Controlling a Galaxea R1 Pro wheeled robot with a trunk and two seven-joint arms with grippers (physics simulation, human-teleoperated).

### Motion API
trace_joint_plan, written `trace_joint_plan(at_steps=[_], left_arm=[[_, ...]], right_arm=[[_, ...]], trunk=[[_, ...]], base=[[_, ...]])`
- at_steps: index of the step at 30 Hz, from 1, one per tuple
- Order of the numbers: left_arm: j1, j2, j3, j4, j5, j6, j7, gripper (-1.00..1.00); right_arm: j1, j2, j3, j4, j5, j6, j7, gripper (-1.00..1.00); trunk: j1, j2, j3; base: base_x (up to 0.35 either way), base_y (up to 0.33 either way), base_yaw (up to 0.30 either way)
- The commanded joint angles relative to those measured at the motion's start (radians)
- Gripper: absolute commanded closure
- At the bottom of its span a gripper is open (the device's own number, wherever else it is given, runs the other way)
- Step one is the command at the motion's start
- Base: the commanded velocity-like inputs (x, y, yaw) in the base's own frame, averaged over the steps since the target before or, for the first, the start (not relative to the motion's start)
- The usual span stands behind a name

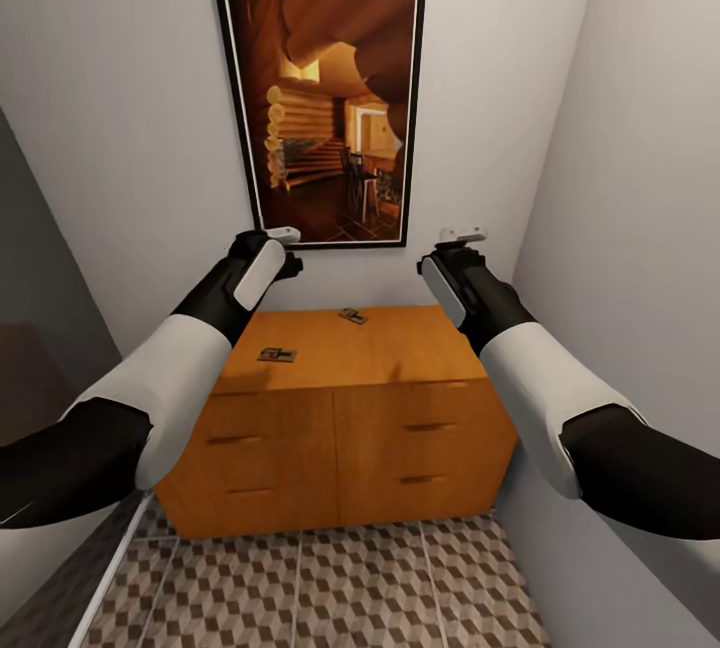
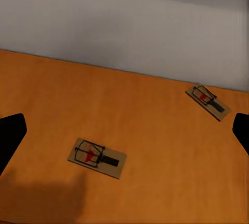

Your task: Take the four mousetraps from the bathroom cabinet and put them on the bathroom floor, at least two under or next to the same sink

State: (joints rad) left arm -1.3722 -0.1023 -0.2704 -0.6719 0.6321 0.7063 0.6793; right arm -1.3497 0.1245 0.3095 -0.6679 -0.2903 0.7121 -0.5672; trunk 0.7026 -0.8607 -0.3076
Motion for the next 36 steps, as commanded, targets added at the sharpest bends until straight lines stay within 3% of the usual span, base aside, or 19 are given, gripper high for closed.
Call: trace_joint_plan(at_steps=[1, 4, 5, 6, 9, 10, 13, 14, 15, 18, 20, 22, 26, 36], left_arm=[[0.000, 0.000, -0.004, -0.001, 0.012, 0.001, 0.010, -1.00], [0.004, 0.000, -0.002, -0.002, 0.055, -0.005, 0.032, -1.00], [0.004, 0.000, -0.002, -0.002, 0.055, -0.005, 0.032, -1.00], [0.005, 0.000, -0.002, 0.002, 0.103, -0.011, 0.078, -1.00], [0.012, 0.000, -0.001, 0.005, 0.185, -0.034, 0.169, -1.00], [0.015, 0.002, -0.001, 0.008, 0.269, -0.125, 0.283, -1.00], [0.020, 0.005, -0.001, 0.010, 0.312, -0.202, 0.357, -1.00], [0.024, 0.005, -0.002, 0.017, 0.339, -0.255, 0.408, -1.00], [0.032, 0.005, -0.002, 0.039, 0.380, -0.353, 0.485, -1.00], [0.039, 0.004, -0.002, 0.059, 0.400, -0.424, 0.515, -1.00], [0.044, 0.005, -0.003, 0.107, 0.423, -0.517, 0.531, -1.00], [0.045, 0.005, -0.003, 0.129, 0.433, -0.546, 0.534, -1.00], [0.047, 0.005, -0.003, 0.164, 0.448, -0.582, 0.537, -1.00], [0.054, 0.000, -0.004, 0.179, 0.454, -0.602, 0.539, -1.00]], right_arm=[[-0.001, 0.000, 0.005, -0.001, -0.010, 0.003, -0.010, -1.00], [0.001, 0.009, 0.004, -0.001, -0.010, 0.003, -0.010, -1.00], [0.001, 0.009, 0.004, -0.001, -0.010, 0.003, -0.010, -1.00], [0.002, 0.013, 0.004, -0.001, -0.010, 0.002, -0.009, -1.00], [0.003, 0.014, 0.004, -0.001, -0.010, 0.002, -0.008, -1.00], [0.004, 0.015, 0.004, -0.001, -0.011, 0.001, -0.008, -1.00], [0.004, 0.015, 0.003, 0.000, -0.012, 0.001, -0.008, -1.00], [0.004, 0.015, 0.003, 0.000, -0.015, 0.001, -0.008, -1.00], [0.005, 0.015, 0.003, 0.001, -0.046, 0.001, -0.008, -1.00], [0.005, 0.014, 0.004, 0.003, -0.090, 0.001, -0.009, -1.00], [0.006, 0.012, 0.005, 0.006, -0.149, 0.001, -0.011, -1.00], [0.006, 0.012, 0.006, 0.007, -0.167, 0.001, -0.011, -1.00], [0.009, 0.010, 0.006, 0.011, -0.188, -0.001, -0.011, -1.00], [0.028, 0.009, 0.007, 0.012, -0.198, -0.003, -0.010, -1.00]], trunk=[[0.000, -0.001, -0.001], [0.000, -0.001, -0.001], [0.000, -0.001, -0.001], [0.000, -0.001, -0.001], [0.000, -0.001, -0.001], [0.000, -0.001, -0.001], [0.000, -0.001, -0.001], [0.000, -0.001, -0.001], [0.000, -0.001, -0.001], [0.000, -0.001, -0.001], [0.000, -0.001, -0.001], [0.000, -0.001, -0.001], [0.000, -0.001, -0.001], [0.000, -0.001, -0.001]], base=[[0.035, -0.011, 0.000], [0.012, -0.004, 0.000], [0.005, -0.001, 0.000], [0.002, -0.001, 0.000], [0.001, 0.000, 0.000], [0.000, 0.000, 0.000], [0.000, 0.000, 0.000], [0.000, 0.000, 0.000], [0.000, 0.000, 0.000], [0.000, 0.000, 0.000], [0.000, 0.000, 0.000], [0.000, 0.000, 0.000], [0.000, 0.000, 0.000], [0.000, 0.000, 0.000]])
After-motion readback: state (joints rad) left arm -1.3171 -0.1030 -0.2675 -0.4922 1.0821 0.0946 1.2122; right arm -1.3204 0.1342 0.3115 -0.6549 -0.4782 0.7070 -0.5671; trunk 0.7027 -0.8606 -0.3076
